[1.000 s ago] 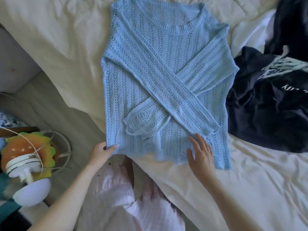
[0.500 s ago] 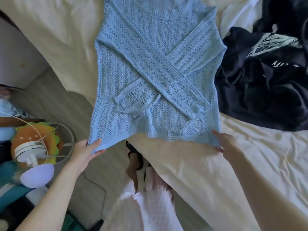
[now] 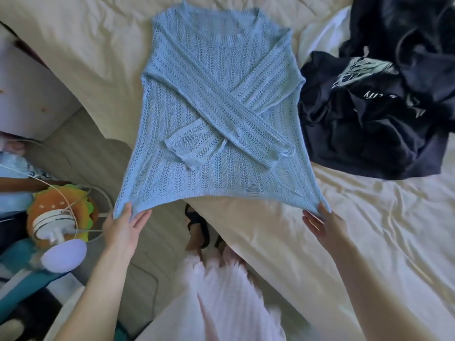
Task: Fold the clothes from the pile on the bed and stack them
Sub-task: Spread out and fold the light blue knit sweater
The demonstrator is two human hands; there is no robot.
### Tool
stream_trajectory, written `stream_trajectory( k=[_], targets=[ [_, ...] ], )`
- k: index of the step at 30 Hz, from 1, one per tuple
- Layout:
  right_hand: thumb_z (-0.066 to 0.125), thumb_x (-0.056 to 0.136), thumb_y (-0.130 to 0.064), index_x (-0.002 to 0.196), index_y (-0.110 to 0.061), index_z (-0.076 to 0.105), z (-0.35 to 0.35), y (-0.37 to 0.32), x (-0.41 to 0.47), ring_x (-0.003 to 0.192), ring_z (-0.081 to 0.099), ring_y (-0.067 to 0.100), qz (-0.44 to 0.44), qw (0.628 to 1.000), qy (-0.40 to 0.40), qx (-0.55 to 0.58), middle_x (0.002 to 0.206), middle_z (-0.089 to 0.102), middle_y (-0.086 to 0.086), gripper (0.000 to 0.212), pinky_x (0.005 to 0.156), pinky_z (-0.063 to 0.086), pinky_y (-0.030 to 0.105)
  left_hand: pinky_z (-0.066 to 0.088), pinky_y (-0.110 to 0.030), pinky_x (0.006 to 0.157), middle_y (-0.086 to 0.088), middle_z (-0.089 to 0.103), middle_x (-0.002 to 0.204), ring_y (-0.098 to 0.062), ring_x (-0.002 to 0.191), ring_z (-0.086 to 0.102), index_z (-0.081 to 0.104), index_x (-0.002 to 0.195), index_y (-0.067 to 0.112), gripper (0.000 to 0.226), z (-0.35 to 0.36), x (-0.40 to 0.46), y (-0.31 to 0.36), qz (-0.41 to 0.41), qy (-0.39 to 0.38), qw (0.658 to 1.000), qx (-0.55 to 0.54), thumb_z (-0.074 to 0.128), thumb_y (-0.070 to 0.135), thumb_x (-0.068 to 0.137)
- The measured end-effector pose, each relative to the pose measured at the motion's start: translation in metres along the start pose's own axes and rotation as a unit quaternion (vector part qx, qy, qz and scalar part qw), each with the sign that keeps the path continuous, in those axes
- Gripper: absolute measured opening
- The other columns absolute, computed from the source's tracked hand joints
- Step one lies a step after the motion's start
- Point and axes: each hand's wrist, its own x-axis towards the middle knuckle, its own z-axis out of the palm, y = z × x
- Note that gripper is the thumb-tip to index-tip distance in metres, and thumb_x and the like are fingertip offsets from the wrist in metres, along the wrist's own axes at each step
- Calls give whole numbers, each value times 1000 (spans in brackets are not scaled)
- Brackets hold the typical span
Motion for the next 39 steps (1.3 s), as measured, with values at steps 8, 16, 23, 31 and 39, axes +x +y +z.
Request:
stream_trajectory(
  k=[8,16,23,31,39],
  targets=[
    [48,97,-10,108,-2,49,-32,-12,-21,78,60,27,12,999,33,30,96,56,12,13,74,55,43,50,-43,86,-15,56,118,-28,100,59,46,122,5,24,-9,-34,7,-93,18,995,-29,47,7,98],
    [44,100,-15,91,-9,51,6,-67,-18,81,63,23,-78,993,7,87,97,58,8,13,55,58,33,55,-38,77,-12,60,97,-25,85,64,50,90,9,8,48,-32,74,23,48,997,-61,49,2,95],
    [43,96,-8,110,-4,49,58,-130,0,88,65,24,-129,982,-8,137,100,60,14,15,73,59,39,57,-36,77,-11,59,89,-22,78,65,50,83,9,13,114,4,135,66,44,991,-112,51,3,94],
    [60,91,-8,89,-10,62,150,-216,24,87,68,22,-162,972,18,172,94,66,8,4,76,58,32,55,-34,83,-9,61,96,-19,89,64,54,86,6,8,193,70,203,91,21,988,-119,53,0,92],
    [60,92,-12,86,-8,58,249,-287,68,73,66,17,-143,970,13,195,88,63,6,8,62,58,29,55,-20,63,-6,59,106,-17,116,56,49,86,9,13,273,150,261,67,-6,989,-132,45,9,98]
  ],
)
